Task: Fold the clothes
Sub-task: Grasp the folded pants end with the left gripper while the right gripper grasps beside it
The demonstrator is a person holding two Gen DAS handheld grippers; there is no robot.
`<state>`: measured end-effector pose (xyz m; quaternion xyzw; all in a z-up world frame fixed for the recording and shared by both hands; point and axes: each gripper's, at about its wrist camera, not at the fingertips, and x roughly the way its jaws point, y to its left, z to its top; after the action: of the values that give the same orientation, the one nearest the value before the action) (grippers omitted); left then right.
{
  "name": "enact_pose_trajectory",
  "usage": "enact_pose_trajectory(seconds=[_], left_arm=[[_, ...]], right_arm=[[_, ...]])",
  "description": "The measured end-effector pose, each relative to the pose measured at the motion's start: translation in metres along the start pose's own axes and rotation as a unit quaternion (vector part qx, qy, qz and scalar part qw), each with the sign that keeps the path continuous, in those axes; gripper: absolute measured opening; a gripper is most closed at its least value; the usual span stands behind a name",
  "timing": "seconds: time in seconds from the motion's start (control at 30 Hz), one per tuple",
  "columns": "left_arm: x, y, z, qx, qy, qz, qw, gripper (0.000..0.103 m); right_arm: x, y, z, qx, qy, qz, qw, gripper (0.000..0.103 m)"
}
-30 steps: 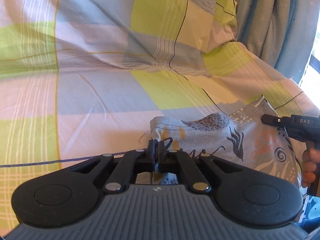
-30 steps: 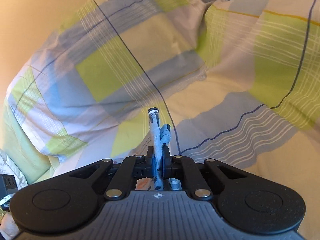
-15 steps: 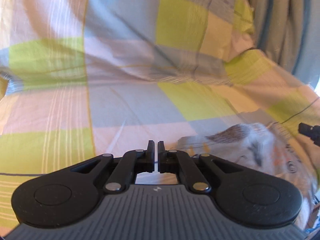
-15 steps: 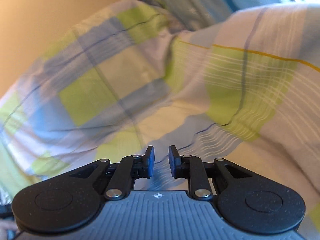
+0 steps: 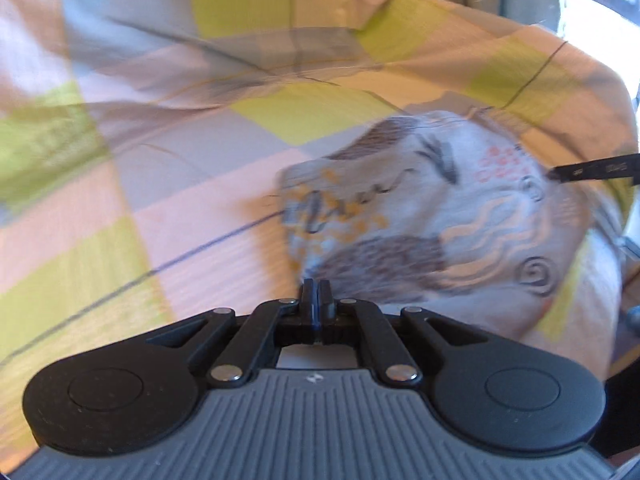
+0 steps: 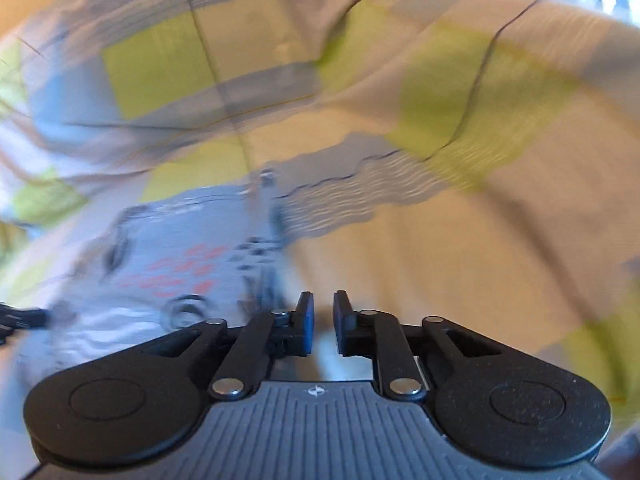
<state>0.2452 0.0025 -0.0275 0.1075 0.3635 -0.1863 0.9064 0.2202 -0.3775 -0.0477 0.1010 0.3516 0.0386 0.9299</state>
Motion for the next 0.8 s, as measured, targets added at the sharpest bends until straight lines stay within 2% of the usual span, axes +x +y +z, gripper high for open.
enact_pose_trajectory(seconds=[0.07, 0.1, 0.17, 0.23, 0.3, 0.37, 0.4, 0.43, 0.47, 0.53, 0.57, 0.63, 0.67, 0.7, 0.73, 0.8], left_arm=[[-0.014, 0.003, -0.003, 0.007, -0.014, 0.023, 0.9996, 0.000], [-0.023, 0.001, -0.002, 0.011, -0.027, 0.021, 0.9994, 0.000], [-0.043, -0.009, 0.001, 0.012, -0.058, -0.005, 0.9982, 0.000], [-0.056, -0.029, 0.004, 0.027, -0.081, -0.039, 0.9956, 0.001], [-0.056, -0.054, 0.001, 0.072, -0.076, -0.059, 0.9927, 0.003], [-0.046, -0.079, -0.011, 0.151, -0.048, -0.050, 0.9861, 0.003], [-0.038, -0.087, -0.021, 0.199, -0.026, -0.023, 0.9793, 0.003], [-0.032, -0.094, -0.031, 0.244, -0.009, 0.002, 0.9696, 0.004], [-0.032, -0.093, -0.037, 0.268, -0.015, 0.019, 0.9630, 0.004], [-0.033, -0.080, -0.036, 0.252, -0.001, 0.047, 0.9665, 0.004], [-0.038, -0.075, -0.036, 0.247, -0.009, 0.052, 0.9675, 0.004], [-0.051, -0.075, -0.036, 0.262, -0.032, 0.060, 0.9628, 0.004], [-0.058, -0.082, -0.039, 0.283, -0.047, 0.057, 0.9564, 0.013], [-0.065, -0.089, -0.042, 0.304, -0.060, 0.053, 0.9493, 0.019], [-0.068, -0.096, -0.045, 0.328, -0.065, 0.042, 0.9417, 0.030], [-0.064, -0.115, -0.056, 0.379, -0.061, 0.029, 0.9230, 0.032]], right_arm=[[-0.017, 0.011, -0.001, -0.026, -0.029, 0.024, 0.999, 0.018], [-0.026, 0.022, -0.003, -0.048, -0.045, 0.038, 0.997, 0.018], [-0.040, 0.048, -0.011, -0.090, -0.061, 0.075, 0.991, 0.018], [-0.040, 0.071, -0.021, -0.117, -0.047, 0.103, 0.987, 0.020], [-0.039, 0.093, -0.031, -0.145, -0.031, 0.129, 0.981, 0.021], [-0.032, 0.102, -0.038, -0.188, -0.011, 0.106, 0.976, 0.028], [-0.028, 0.107, -0.042, -0.210, -0.001, 0.093, 0.973, 0.032], [-0.025, 0.101, -0.044, -0.211, 0.007, 0.072, 0.975, 0.032], [-0.022, 0.092, -0.041, -0.191, 0.010, 0.062, 0.979, 0.032], [-0.027, 0.073, -0.033, -0.141, 0.002, 0.057, 0.988, 0.032], [-0.033, 0.065, -0.030, -0.125, -0.008, 0.052, 0.991, 0.033], [-0.045, 0.068, -0.030, -0.152, -0.031, 0.043, 0.987, 0.035], [-0.051, 0.074, -0.032, -0.178, -0.040, 0.044, 0.982, 0.037], [-0.055, 0.083, -0.037, -0.208, -0.044, 0.043, 0.976, 0.044], [-0.059, 0.091, -0.043, -0.238, -0.046, 0.040, 0.969, 0.052], [-0.063, 0.110, -0.057, -0.301, -0.042, 0.038, 0.952, 0.060]])
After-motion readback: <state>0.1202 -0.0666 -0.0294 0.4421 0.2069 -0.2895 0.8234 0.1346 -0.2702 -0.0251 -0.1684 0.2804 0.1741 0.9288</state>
